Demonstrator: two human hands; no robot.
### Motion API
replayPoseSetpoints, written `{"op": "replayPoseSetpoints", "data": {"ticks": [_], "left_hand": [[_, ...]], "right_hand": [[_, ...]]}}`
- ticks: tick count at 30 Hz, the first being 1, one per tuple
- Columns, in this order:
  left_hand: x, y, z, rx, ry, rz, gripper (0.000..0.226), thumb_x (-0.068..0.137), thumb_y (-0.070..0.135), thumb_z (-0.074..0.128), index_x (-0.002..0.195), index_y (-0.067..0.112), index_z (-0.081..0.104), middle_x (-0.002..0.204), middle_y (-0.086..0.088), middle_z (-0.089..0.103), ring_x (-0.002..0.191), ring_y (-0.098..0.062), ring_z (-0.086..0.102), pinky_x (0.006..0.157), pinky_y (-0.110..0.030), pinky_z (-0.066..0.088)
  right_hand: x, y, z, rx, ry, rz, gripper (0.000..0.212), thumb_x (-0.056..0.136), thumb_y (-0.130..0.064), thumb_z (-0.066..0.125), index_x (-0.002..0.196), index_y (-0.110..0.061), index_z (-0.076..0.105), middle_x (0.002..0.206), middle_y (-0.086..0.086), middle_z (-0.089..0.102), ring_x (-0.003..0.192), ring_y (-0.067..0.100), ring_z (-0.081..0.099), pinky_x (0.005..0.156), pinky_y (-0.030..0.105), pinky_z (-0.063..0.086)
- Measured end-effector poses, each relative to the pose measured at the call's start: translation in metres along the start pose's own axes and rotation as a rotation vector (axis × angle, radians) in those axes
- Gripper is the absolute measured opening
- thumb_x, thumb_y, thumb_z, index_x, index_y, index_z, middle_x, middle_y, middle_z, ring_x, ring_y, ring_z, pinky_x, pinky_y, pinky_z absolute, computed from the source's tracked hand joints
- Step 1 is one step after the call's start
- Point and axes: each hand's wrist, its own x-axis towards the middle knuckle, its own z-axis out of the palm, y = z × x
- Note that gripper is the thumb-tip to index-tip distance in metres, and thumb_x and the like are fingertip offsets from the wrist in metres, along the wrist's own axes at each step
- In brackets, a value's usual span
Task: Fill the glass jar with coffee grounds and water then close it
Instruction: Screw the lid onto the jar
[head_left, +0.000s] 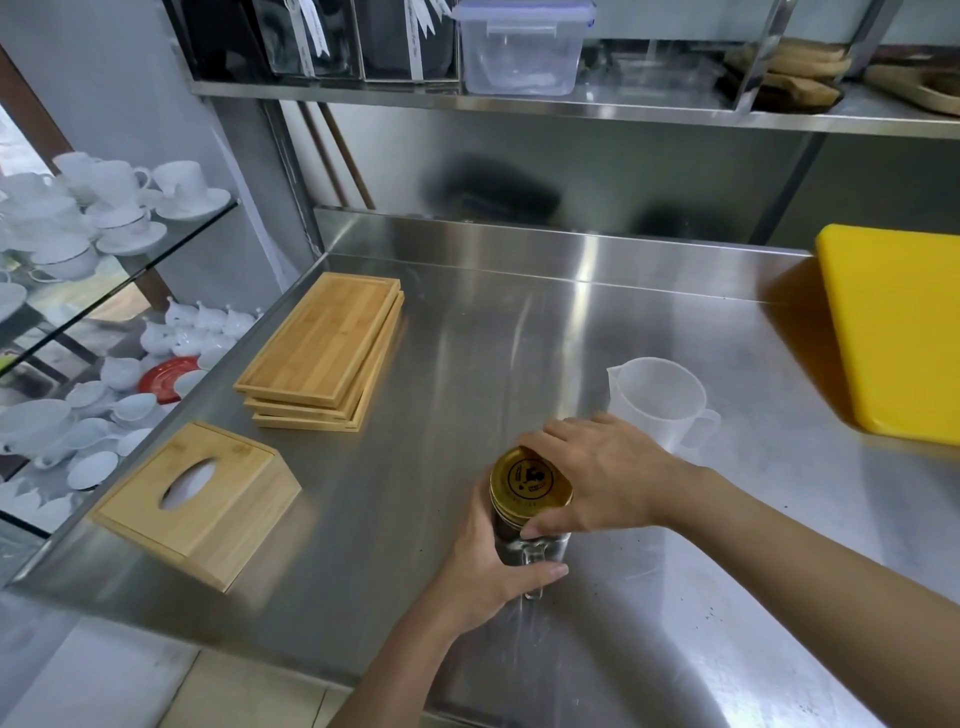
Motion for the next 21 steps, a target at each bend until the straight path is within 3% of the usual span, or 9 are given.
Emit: {"op": "replayPoseSetpoints", "data": {"ticks": [5, 9, 14, 16, 21], "left_hand": [[0.001, 0.001, -0.001, 0.014, -0.004, 0.006, 0.095, 0.060, 0.027, 0.084, 0.132, 0.037, 0.023, 0.127, 0.016, 0.047, 0.111, 0.015, 0.046, 0.082, -0.002, 0.041], [0.002, 0.000, -0.001, 0.014, -0.005, 0.009, 0.095, 0.059, 0.023, 0.085, 0.132, 0.034, 0.025, 0.126, 0.013, 0.048, 0.110, 0.012, 0.049, 0.086, -0.008, 0.043], [0.001, 0.002, -0.003, 0.051, -0.013, 0.006, 0.097, 0.057, 0.034, 0.084, 0.129, 0.047, 0.020, 0.129, 0.017, 0.043, 0.118, 0.003, 0.047, 0.087, -0.010, 0.044], [0.001, 0.003, -0.003, 0.050, -0.010, 0.014, 0.093, 0.058, 0.031, 0.084, 0.122, 0.053, 0.021, 0.129, 0.019, 0.041, 0.118, 0.004, 0.045, 0.083, -0.005, 0.043], [0.001, 0.002, -0.002, 0.033, -0.017, 0.005, 0.093, 0.060, 0.029, 0.084, 0.120, 0.054, 0.018, 0.130, 0.019, 0.039, 0.117, 0.001, 0.045, 0.079, -0.002, 0.043]], "right_hand": [[0.002, -0.007, -0.001, -0.064, -0.005, 0.033, 0.084, 0.065, -0.083, 0.045, 0.118, -0.017, 0.044, 0.111, 0.000, 0.055, 0.096, 0.023, 0.056, 0.080, 0.036, 0.048], [0.007, -0.011, -0.009, 0.040, -0.081, 0.029, 0.070, 0.071, -0.066, 0.059, 0.115, -0.014, 0.044, 0.109, 0.002, 0.053, 0.085, 0.021, 0.053, 0.069, 0.031, 0.048], [0.008, 0.000, -0.023, 0.150, -0.152, -0.061, 0.071, 0.070, -0.052, 0.070, 0.127, -0.021, 0.040, 0.115, -0.003, 0.045, 0.096, 0.019, 0.052, 0.076, 0.031, 0.052], [0.009, 0.003, -0.026, 0.133, -0.168, -0.102, 0.072, 0.070, -0.048, 0.071, 0.129, -0.023, 0.039, 0.117, -0.003, 0.045, 0.100, 0.019, 0.050, 0.079, 0.035, 0.053], [0.013, 0.000, -0.026, 0.087, -0.237, -0.150, 0.075, 0.072, -0.041, 0.073, 0.135, -0.022, 0.035, 0.123, 0.000, 0.044, 0.106, 0.019, 0.046, 0.083, 0.031, 0.051]]}}
